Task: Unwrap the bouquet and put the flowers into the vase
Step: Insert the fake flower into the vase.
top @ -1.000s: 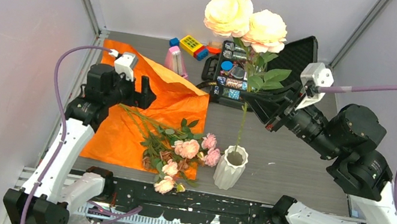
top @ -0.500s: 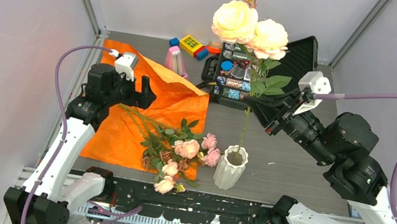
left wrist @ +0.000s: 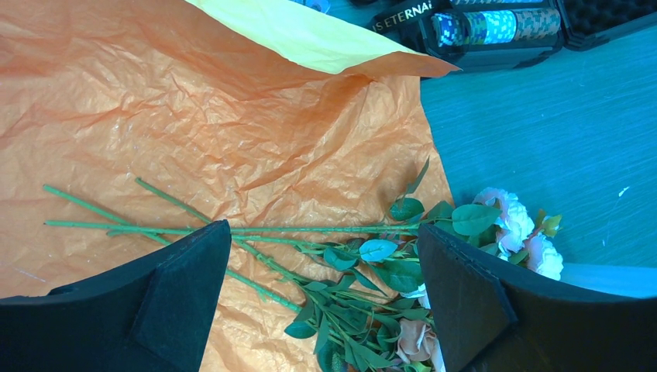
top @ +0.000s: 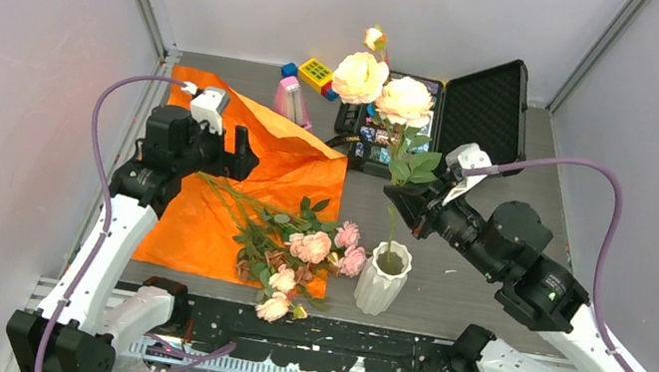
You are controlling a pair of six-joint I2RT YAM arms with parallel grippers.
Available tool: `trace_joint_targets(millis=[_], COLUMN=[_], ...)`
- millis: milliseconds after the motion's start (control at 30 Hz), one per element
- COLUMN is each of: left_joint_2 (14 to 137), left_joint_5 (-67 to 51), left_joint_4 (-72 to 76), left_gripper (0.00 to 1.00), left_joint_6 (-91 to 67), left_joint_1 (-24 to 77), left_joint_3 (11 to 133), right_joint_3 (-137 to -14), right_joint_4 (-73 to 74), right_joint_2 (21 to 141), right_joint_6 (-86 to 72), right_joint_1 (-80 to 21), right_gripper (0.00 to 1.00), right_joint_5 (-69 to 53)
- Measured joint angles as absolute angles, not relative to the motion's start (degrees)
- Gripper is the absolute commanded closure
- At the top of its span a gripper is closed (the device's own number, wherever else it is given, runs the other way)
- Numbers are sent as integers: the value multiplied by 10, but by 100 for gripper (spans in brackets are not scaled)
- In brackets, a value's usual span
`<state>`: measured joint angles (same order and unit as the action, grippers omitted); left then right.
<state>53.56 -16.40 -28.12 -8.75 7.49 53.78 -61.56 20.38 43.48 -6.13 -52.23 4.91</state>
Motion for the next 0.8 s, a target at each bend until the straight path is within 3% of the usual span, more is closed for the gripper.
trace_joint_targets(millis=[433,800], left_joint_2=[547,554], left_joint_5=[-145,-141], left_joint_4=[-282,-282], left_gripper=[7,7], left_joint_6=[-87,-87], left_joint_1=[75,75], left_joint_3=[538,538], right_joint_3=[-498,-479], right_joint_4=[167,168], right_joint_2=[375,370], right_joint_6=[-137,-175], right_joint_1=[-522,-522], right_gripper=[98,75], right_joint_5=[54,60])
